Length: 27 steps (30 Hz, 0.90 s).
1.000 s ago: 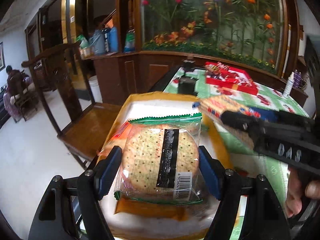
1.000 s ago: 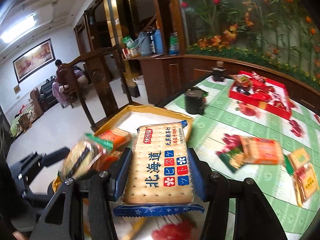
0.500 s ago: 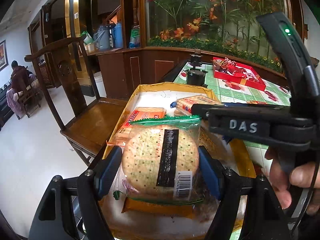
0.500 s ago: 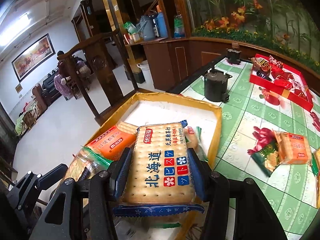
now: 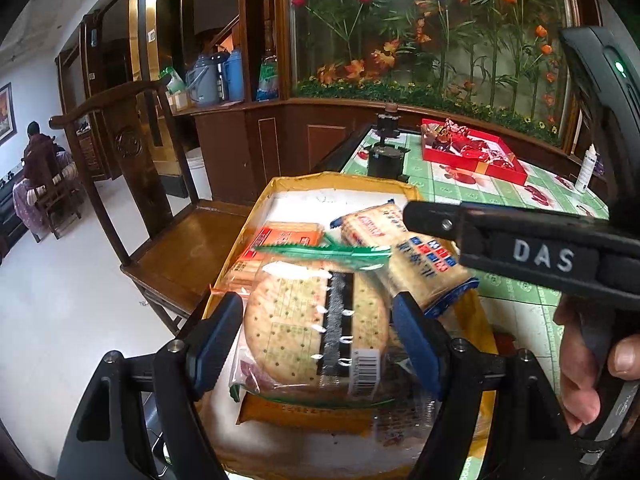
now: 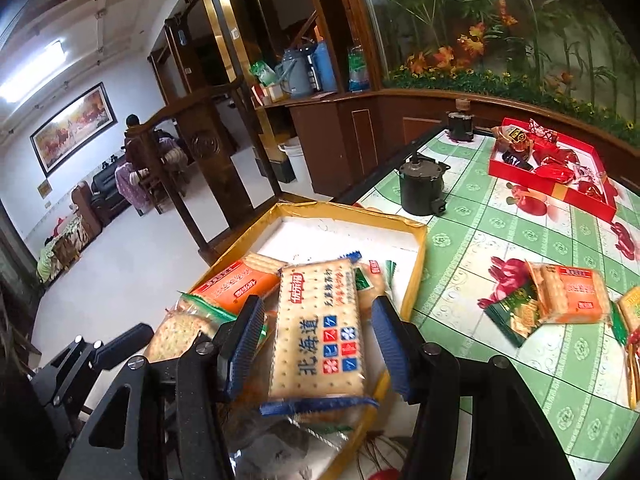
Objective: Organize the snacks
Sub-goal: 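Carry both held packs over the white tray and lower them, then grasp yellow egg-yolk cracker pack with left tool while right grasps WEIDAN cracker pack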
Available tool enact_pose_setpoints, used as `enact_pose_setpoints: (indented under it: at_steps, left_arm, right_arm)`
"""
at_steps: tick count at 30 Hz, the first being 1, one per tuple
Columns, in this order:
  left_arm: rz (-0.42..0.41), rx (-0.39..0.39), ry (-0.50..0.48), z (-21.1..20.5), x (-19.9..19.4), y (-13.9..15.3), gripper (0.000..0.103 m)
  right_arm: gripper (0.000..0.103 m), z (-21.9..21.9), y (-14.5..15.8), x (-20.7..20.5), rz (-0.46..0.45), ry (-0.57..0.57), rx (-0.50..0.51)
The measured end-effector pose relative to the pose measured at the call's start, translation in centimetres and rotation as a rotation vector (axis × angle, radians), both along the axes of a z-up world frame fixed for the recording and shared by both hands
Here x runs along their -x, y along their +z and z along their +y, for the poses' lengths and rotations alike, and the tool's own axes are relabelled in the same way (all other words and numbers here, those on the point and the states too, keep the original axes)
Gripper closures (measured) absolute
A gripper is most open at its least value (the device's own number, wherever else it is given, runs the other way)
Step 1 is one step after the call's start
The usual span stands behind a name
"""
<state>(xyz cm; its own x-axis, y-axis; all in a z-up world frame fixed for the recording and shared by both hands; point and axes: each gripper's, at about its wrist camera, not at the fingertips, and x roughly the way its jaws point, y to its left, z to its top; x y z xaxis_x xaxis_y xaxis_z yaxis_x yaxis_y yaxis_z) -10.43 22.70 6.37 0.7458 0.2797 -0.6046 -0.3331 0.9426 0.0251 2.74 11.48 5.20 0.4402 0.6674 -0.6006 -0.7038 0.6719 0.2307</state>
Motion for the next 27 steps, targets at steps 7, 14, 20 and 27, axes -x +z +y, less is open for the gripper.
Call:
enact_pose_setpoints:
  at_steps: [7, 14, 20, 27]
  left_arm:
    - [-0.016, -0.031, -0.032, -2.3, 0.0, 1.1, 0.026]
    - [-0.015, -0.081, -0.109, -6.7, -0.6, 1.8, 0.026]
    - [0.005, -0.117, -0.183, -10.8, -1.8, 1.6, 0.026]
    - [0.056, -0.144, -0.325, -17.1, -3.1, -0.3, 0.026]
  right_arm:
    - [0.042, -3.9, 0.5, 0.3, -0.003, -0.032, -0.029]
    - [0.042, -9.6, 0.1, -1.1, 0.004, -0.106, -0.041]
    - [0.042, -15.6, -0.8, -3.1, 0.036, -0.195, -0.062]
    - [0.042, -25.0, -1.6, -6.0, 0.034, -0.375, -0.085]
